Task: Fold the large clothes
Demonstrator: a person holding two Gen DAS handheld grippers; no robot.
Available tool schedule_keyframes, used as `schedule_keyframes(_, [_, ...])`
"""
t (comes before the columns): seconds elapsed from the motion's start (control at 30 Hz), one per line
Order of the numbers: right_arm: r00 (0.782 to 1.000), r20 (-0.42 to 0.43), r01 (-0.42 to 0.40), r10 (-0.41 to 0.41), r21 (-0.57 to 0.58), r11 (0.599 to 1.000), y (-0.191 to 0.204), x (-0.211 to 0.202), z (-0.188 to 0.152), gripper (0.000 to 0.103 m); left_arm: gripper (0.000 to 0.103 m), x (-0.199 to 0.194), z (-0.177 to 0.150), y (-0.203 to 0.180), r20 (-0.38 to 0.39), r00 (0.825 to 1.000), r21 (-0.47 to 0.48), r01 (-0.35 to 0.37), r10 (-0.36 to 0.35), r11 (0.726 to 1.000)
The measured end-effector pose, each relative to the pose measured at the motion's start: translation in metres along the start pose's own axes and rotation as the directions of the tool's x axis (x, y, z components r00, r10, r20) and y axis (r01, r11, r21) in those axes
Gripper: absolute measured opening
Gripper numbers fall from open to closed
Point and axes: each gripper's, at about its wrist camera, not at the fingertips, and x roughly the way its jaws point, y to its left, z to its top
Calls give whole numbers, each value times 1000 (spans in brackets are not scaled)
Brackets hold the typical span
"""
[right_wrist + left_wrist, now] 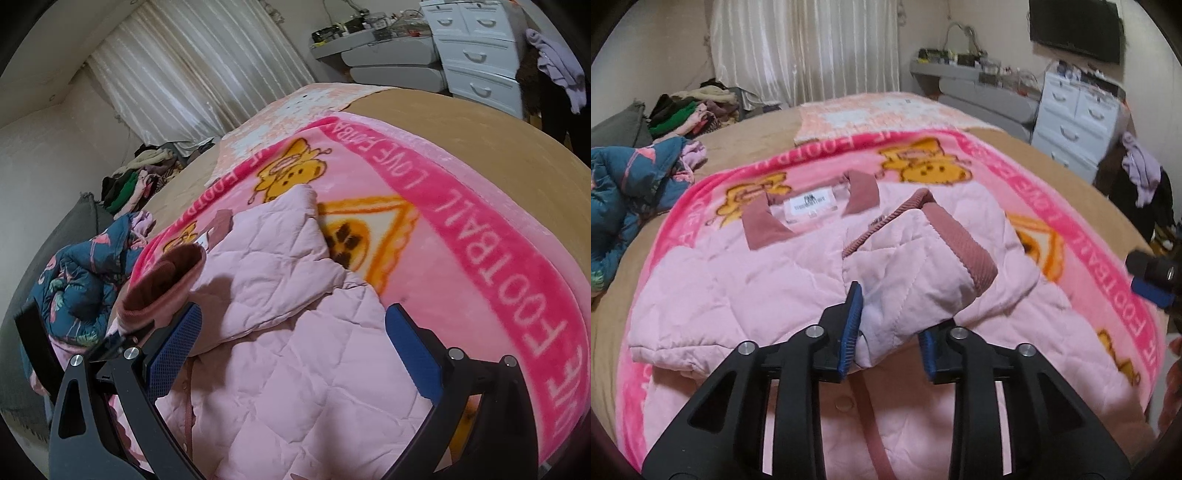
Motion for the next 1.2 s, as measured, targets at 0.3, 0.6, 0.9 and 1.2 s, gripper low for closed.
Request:
schedule_keyframes(0.3, [1000,-2,29,-29,-3,1000,2,-4,0,99,80,-2,-18,-22,-93,995,110,52,-42,993])
schedule_keyframes(0.6, [999,0,41,-41,-41,998,18,-10,-1,99,94,-39,-19,-10,-62,992,119,118,-111,986])
schedule_keyframes(0.9, [999,-18,35,-37,-97,995,46,-5,-8,99,94,-65,-1,86,1,998,-87,-57,57,995])
schedule_keyframes(1.2, [990,-136,-69,45,-182,981,99,33,-31,99,94,-72,-15,166,-13,985,-239,-173,175,956])
